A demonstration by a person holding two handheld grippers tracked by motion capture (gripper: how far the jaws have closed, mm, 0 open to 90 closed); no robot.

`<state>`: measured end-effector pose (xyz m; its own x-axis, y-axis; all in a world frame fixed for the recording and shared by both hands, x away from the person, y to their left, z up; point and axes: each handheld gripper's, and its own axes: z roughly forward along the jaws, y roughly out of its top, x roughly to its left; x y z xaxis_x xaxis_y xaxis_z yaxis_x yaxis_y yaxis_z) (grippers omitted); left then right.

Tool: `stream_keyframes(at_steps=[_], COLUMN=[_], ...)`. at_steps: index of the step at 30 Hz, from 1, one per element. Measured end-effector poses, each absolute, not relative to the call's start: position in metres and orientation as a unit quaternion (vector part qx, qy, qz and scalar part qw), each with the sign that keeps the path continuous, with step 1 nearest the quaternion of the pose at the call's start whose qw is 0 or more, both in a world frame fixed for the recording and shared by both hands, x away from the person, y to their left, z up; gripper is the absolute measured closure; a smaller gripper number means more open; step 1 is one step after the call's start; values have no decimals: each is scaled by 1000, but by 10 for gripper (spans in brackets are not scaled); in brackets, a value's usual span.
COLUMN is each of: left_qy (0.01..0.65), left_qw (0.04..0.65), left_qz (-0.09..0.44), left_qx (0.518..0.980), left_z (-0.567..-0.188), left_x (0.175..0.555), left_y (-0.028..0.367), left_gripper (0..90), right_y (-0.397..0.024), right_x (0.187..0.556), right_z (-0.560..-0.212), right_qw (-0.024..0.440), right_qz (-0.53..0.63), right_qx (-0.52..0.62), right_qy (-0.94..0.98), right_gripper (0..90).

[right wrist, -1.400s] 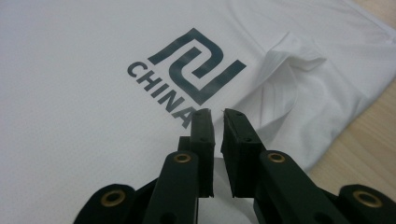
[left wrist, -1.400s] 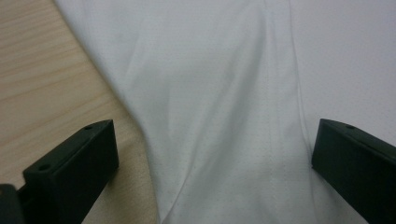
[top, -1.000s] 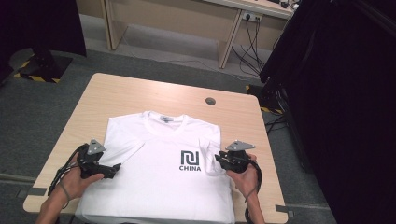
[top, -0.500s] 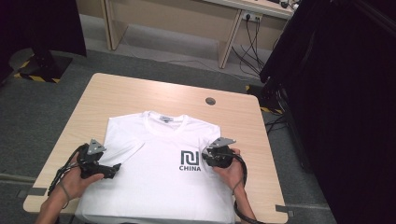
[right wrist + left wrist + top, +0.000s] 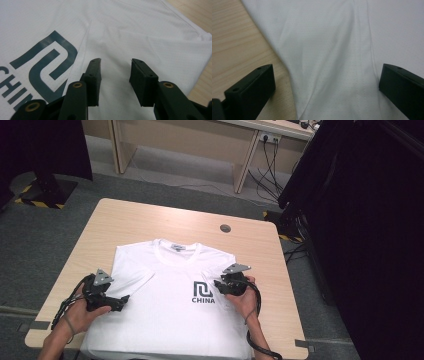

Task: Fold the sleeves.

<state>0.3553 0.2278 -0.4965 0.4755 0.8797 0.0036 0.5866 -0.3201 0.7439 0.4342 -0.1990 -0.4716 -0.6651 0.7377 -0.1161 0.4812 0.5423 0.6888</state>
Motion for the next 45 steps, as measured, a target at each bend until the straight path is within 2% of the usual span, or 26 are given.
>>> stream_keyframes(at_steps=[10,25,45], left_qy=[467,467,467], left_qw=[348,348,348], left_qz=[210,210,210], left_qx=[785,785,785], left_z=[-496,-496,-496], left_x=[355,355,355], left_y=[228,228,228], left_gripper=[0,0,0], right_y=[-208,-230,-253], right_x=[426,408,377], right_z=[-471,-470,-472], right_qw=[208,206,215], right_qz=[312,310,313], right_qx=[368,384,407], right_qy=[851,845,831], right_gripper=[463,392,344])
